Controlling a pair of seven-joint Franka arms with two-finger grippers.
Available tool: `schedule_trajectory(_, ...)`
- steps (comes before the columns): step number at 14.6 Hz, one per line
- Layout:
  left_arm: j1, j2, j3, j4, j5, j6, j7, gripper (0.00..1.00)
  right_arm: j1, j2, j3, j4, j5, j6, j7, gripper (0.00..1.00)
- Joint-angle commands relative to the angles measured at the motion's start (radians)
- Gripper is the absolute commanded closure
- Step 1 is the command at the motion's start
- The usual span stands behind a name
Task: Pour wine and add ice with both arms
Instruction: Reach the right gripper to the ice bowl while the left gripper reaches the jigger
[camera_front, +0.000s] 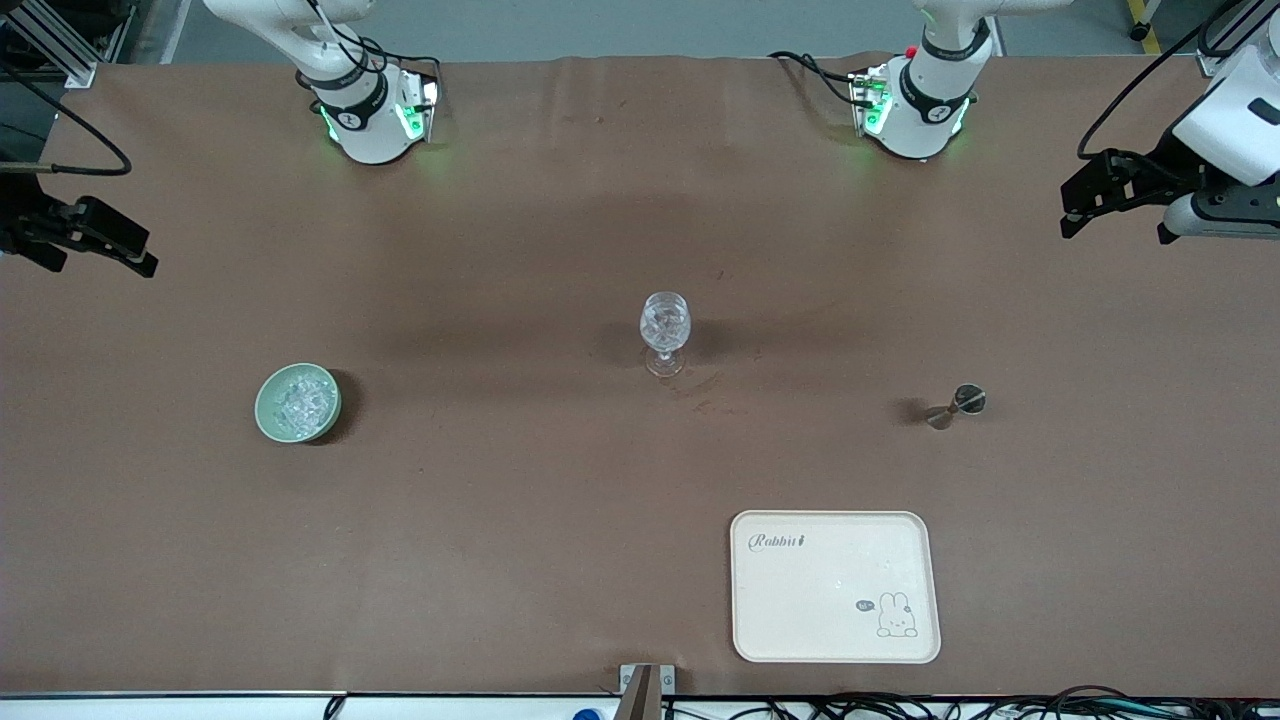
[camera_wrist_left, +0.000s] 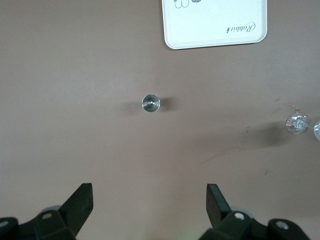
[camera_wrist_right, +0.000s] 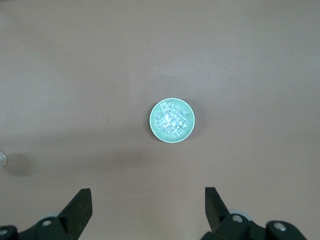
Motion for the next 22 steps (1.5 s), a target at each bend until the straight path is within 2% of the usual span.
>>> schedule_trajectory(1, 0.004, 0.009, -0.001, 0.025, 0.004, -0.021, 0.002, 0.0, -0.009, -0.035, 0.006, -0.041, -0.005, 0.007, -0.054, 0.01)
schedule_trajectory(3, 0.038, 0.021, -0.001, 0.04, 0.002, -0.022, 0.005, 0.0, -0.009, -0.053, 0.006, -0.064, -0.005, 0.016, -0.057, 0.01)
schedule_trajectory(5, 0.074, 0.073, 0.001, 0.08, 0.002, -0.022, 0.011, 0.0, -0.009, -0.064, 0.006, -0.075, -0.005, 0.015, -0.074, 0.01)
schedule_trajectory(10, 0.154, 0.176, -0.001, 0.085, -0.024, -0.021, -0.009, 0.0, -0.022, -0.061, 0.005, -0.077, -0.002, 0.016, -0.069, 0.03)
schedule_trajectory(13, 0.268, 0.305, -0.001, 0.086, -0.149, -0.018, -0.12, 0.0, -0.038, -0.049, 0.003, -0.098, 0.0, 0.032, -0.072, 0.02)
schedule_trajectory(15, 0.349, 0.431, -0.002, 0.136, -0.208, -0.004, -0.15, 0.0, -0.054, -0.044, 0.005, -0.194, 0.001, 0.145, -0.072, 0.02)
schedule_trajectory(17, 0.366, 0.527, -0.002, 0.19, -0.236, -0.004, -0.211, 0.0, -0.06, -0.041, 0.005, -0.308, 0.003, 0.264, -0.072, 0.02)
schedule_trajectory(22, 0.391, 0.676, -0.002, 0.201, -0.315, 0.024, -0.475, 0.0, -0.071, 0.061, 0.005, -0.509, 0.006, 0.596, -0.071, 0.06)
